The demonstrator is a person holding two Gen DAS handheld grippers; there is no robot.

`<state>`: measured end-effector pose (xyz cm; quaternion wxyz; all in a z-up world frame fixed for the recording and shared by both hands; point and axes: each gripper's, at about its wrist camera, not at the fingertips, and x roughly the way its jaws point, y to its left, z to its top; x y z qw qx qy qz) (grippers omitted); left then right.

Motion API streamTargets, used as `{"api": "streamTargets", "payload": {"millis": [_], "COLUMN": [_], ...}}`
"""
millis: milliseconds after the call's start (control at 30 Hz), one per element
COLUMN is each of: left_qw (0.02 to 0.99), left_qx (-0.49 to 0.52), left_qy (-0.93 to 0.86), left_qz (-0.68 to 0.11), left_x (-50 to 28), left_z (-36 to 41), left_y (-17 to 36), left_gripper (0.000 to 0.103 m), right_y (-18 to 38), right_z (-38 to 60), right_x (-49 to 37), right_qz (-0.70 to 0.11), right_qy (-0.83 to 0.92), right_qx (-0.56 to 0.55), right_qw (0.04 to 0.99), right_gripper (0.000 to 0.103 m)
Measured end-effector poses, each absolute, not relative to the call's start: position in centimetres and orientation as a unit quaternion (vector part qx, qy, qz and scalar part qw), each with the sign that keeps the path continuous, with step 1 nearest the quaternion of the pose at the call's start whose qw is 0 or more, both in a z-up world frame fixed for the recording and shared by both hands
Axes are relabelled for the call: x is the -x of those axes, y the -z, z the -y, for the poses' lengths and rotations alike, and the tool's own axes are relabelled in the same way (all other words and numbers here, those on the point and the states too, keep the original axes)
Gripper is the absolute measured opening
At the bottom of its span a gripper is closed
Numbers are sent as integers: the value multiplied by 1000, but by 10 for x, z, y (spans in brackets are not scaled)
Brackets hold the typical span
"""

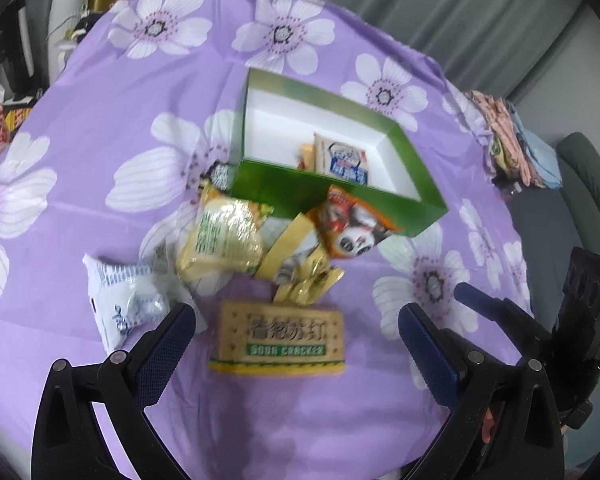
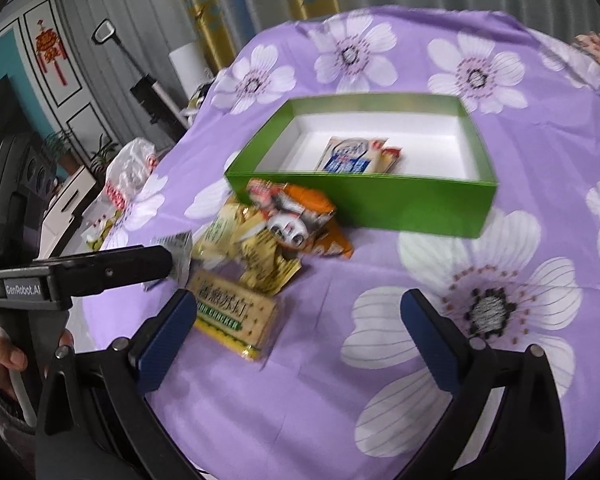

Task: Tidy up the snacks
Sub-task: 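Move the open right gripper back toward the snack pile, then grasp the yellow SODA CRACKER packet with the right gripper and lift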

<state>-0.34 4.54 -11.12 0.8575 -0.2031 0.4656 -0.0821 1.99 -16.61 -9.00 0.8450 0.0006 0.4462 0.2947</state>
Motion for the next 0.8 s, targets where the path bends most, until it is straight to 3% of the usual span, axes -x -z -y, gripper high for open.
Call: {"api": "streamTargets", "payload": {"millis": [567, 800], "left_qw": [823, 811], "left_qx": [226, 252], "left_qy": [105, 113], "left_qz": [-511, -515], "left_x": [7, 2], "left_z": [-51, -55], "left_y": [153, 166], "left_gripper": [101, 101], "right_y": [136, 145], "right_z": [131, 125], "right_x": [-7, -11], "right_qz": [-489, -496], "right_qy": [-358, -363], "right_qx": [28, 33], "right_qw": [795, 788], "right_gripper": [97, 89]}}
